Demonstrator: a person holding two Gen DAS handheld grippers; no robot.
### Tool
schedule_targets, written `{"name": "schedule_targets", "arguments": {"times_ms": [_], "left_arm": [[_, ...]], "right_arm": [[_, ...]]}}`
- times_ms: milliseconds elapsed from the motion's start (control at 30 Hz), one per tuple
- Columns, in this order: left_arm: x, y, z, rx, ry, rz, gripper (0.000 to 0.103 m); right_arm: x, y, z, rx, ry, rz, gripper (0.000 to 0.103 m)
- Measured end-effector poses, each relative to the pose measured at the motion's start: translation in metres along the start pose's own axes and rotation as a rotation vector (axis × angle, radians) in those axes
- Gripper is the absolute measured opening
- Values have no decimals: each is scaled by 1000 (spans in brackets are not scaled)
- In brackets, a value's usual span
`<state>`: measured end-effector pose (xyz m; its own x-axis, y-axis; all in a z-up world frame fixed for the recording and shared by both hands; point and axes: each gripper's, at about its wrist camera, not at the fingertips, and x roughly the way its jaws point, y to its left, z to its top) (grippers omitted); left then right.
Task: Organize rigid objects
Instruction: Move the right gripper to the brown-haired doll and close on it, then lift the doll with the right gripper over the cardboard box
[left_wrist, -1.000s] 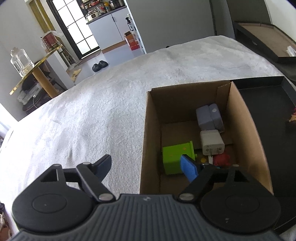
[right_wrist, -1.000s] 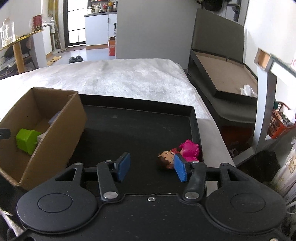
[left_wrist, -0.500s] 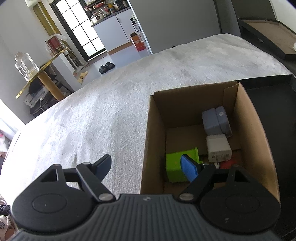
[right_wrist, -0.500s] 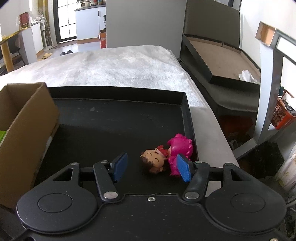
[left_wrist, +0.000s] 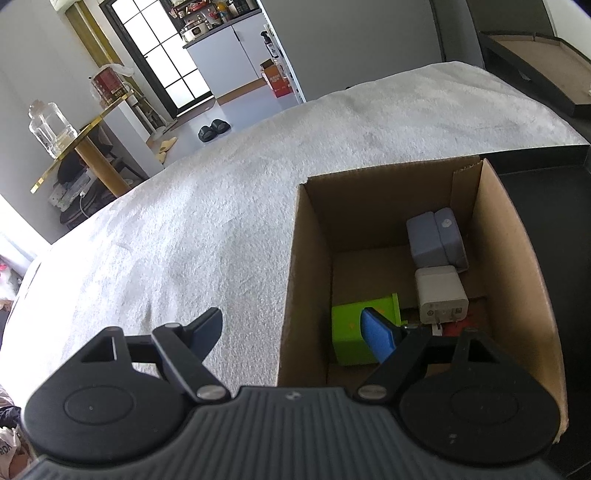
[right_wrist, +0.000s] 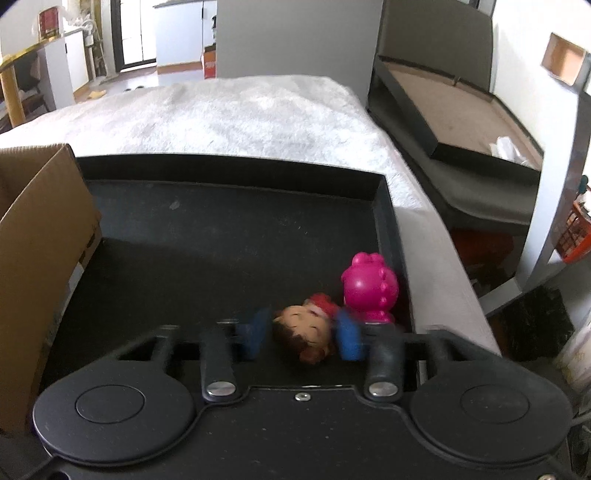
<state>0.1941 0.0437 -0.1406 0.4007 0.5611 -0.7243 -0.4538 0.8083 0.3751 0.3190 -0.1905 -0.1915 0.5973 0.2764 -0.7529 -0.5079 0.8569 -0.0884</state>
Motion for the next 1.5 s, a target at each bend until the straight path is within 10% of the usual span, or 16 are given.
{"name": "schedule_targets", "arguments": {"times_ms": [1500], "left_arm": [[-16,40,-24,-80,-30,-150,77]], "right_arm": [[-102,87,41,-122,-172,107,33]]}}
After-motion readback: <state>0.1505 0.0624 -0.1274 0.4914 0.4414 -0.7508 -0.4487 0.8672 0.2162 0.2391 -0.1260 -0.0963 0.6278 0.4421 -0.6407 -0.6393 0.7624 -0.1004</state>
